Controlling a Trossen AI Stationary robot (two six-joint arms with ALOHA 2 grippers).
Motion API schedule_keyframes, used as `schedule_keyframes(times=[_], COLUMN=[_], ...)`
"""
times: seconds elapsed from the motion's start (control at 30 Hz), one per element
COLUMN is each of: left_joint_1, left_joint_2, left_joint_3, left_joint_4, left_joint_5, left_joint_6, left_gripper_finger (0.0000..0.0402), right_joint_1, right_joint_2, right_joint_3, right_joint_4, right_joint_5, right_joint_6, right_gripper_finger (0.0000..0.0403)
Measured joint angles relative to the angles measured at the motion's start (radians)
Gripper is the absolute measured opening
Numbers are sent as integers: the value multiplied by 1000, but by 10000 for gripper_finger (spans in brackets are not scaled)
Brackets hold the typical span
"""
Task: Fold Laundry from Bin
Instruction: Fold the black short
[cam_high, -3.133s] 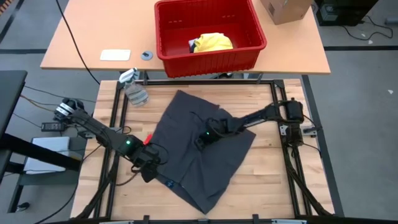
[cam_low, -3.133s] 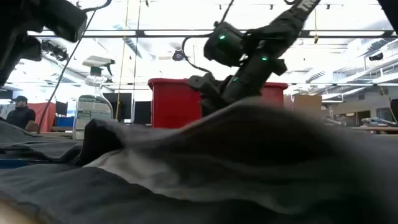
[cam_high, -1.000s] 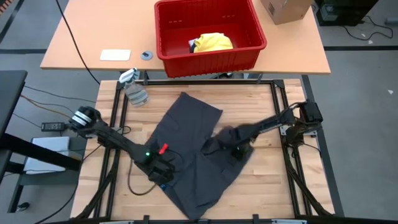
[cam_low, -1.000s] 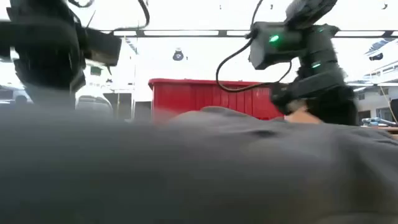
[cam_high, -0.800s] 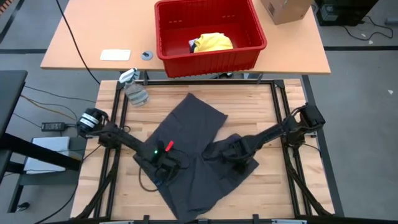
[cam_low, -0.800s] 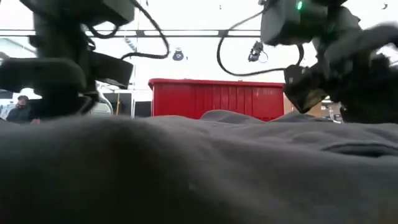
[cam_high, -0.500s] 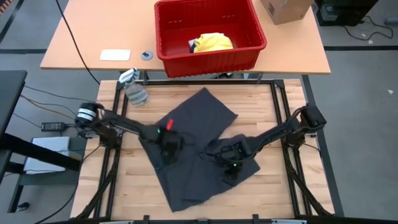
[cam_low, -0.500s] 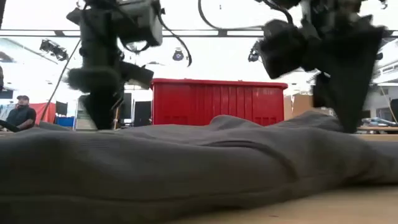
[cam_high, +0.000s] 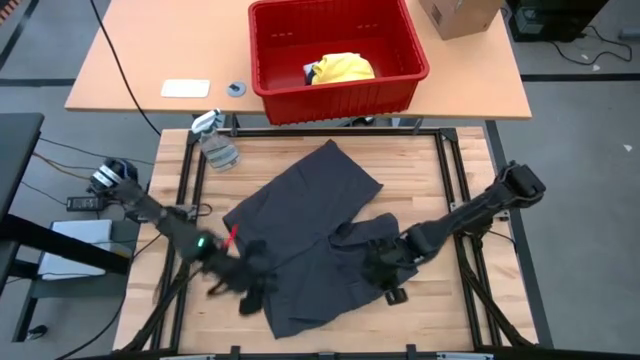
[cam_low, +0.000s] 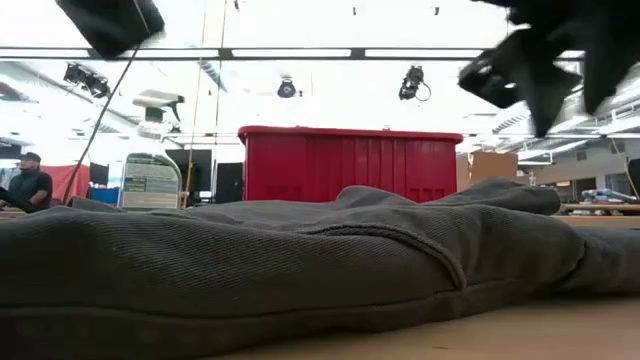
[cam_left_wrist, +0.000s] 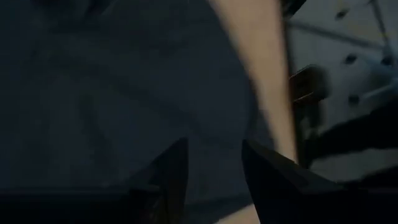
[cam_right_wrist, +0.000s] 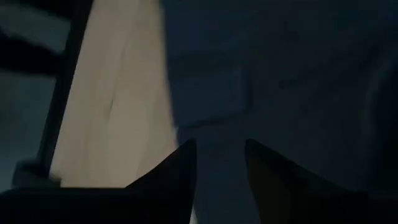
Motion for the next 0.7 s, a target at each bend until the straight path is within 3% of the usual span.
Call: schedule_keyframes(times=[0.07,0.13,0.37,0.53,0.7], left_joint_1=[-74,-120,-134,-136,-139], left_joint_2=[52,104,280,403,507], left_joint_3=[0,0,50,184,270], left_joint_4=[131,178,331,240,88], left_joint_5=[-101,-122,-59,33,56], left_joint_6=[30,51,-18,119,113], left_gripper_finger=[157,161,208,237,255], right_joint_1=[28,51,95,172,220], right_joint_2=[-11,-6,15,14,13], right_joint_3=[-37,-74,-163,-156,-166], right_joint_4=[8,20,22,-17,-13], right_joint_5=[0,0,15,56,122], right_joint_6=[-10,-11,-52,-144,-102], right_gripper_finger=[148,158,210,232,242])
